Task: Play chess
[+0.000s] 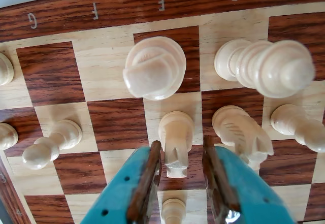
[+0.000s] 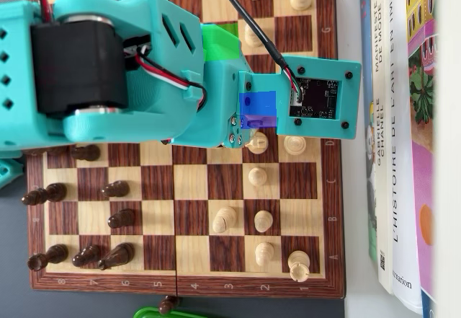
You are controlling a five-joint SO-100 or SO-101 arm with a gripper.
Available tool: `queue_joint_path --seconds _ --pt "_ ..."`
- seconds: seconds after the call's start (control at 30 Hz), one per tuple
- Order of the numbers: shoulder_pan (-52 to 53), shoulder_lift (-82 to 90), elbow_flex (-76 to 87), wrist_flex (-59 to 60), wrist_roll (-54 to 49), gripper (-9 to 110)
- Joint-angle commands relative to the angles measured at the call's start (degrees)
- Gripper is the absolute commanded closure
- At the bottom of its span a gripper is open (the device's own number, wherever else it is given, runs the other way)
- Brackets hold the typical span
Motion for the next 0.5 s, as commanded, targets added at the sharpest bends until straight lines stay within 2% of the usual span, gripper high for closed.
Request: queue_joint_path --seconds 0.0,0.33,0.47 --pt "0.4 0.2 -3.1 -0.4 -0.1 88" --pt "0.4 0.1 -3.1 -0.4 -0.1 89" --pt "0.4 0.2 -3.1 -0.4 -0.1 92"
